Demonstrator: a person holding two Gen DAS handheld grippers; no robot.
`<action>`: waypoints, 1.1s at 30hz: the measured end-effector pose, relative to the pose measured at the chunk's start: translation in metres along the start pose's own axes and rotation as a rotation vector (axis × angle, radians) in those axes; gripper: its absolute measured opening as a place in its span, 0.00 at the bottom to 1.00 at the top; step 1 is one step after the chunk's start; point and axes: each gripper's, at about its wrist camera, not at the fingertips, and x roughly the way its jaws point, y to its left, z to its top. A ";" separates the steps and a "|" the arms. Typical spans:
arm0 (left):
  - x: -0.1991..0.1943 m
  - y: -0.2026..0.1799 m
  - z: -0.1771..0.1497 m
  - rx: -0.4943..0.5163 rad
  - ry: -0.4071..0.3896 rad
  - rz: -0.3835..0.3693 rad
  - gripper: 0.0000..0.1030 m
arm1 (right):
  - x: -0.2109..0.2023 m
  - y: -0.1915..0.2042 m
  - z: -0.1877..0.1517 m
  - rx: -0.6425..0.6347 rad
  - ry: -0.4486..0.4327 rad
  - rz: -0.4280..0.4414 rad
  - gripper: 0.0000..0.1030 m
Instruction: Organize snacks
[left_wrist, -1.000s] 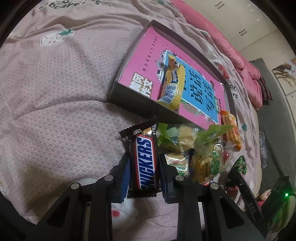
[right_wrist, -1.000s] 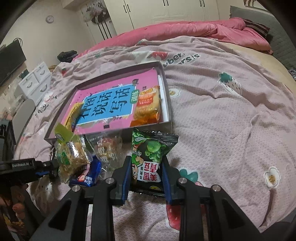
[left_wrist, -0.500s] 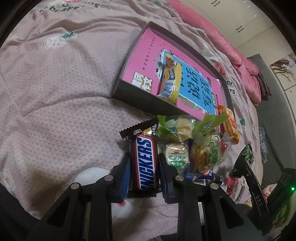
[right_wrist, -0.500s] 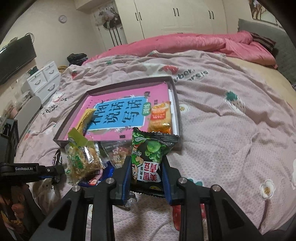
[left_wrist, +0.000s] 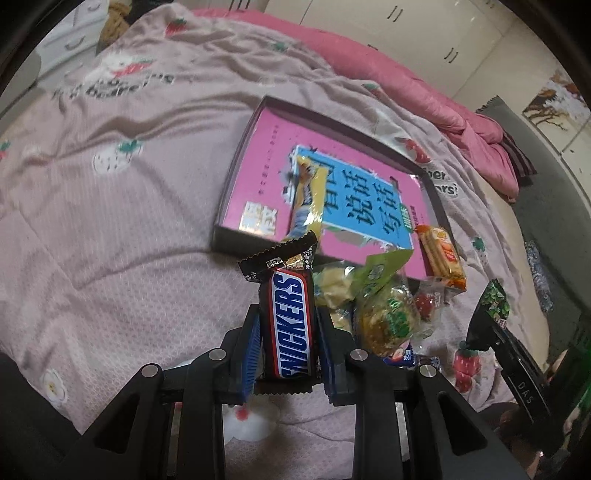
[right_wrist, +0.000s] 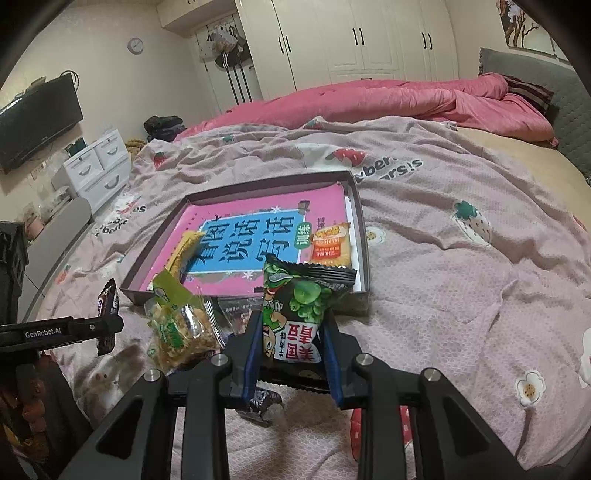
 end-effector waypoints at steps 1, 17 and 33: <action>-0.001 -0.002 0.001 0.008 -0.006 0.003 0.28 | -0.001 0.000 0.001 0.000 -0.007 0.000 0.30; -0.021 -0.029 0.012 0.115 -0.104 0.024 0.28 | -0.012 0.000 0.008 -0.010 -0.059 0.010 0.30; -0.038 -0.045 0.026 0.176 -0.189 0.049 0.28 | -0.021 -0.006 0.017 0.001 -0.111 0.027 0.30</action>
